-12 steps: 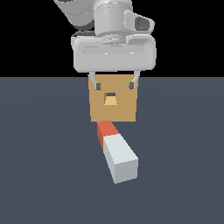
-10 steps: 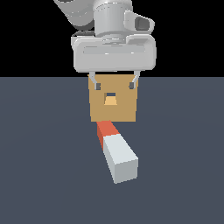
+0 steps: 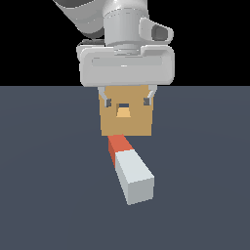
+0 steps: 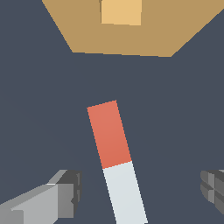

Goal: Insert the peg into the horizontal hole in a box.

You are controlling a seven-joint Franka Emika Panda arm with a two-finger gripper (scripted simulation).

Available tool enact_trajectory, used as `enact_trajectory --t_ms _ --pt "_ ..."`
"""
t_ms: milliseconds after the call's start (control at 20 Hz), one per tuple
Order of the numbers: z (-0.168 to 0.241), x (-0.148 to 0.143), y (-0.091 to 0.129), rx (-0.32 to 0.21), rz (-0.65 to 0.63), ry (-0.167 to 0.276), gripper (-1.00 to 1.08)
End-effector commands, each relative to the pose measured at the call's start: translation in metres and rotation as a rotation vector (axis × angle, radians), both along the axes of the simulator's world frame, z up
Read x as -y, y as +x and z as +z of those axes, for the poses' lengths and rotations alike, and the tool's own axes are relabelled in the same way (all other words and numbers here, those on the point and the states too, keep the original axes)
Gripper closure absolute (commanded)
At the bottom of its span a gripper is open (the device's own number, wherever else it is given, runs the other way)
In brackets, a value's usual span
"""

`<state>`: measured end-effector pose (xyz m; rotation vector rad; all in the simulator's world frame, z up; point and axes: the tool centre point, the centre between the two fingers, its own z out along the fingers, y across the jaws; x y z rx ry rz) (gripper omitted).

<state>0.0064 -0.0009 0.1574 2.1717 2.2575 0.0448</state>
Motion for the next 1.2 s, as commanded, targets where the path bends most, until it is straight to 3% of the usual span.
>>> enact_trajectory --t_ms 0,650,1150 --pt "-0.008 0.008 -0.001 -0.003 0.022 -0.001 -0.92" --pt "-0.065 0.065 0.002 -0.019 0.198 -0.013 -0.92" --pt "-0.084 0.084 0.006 -0.024 0.256 -0.018 -0.92"
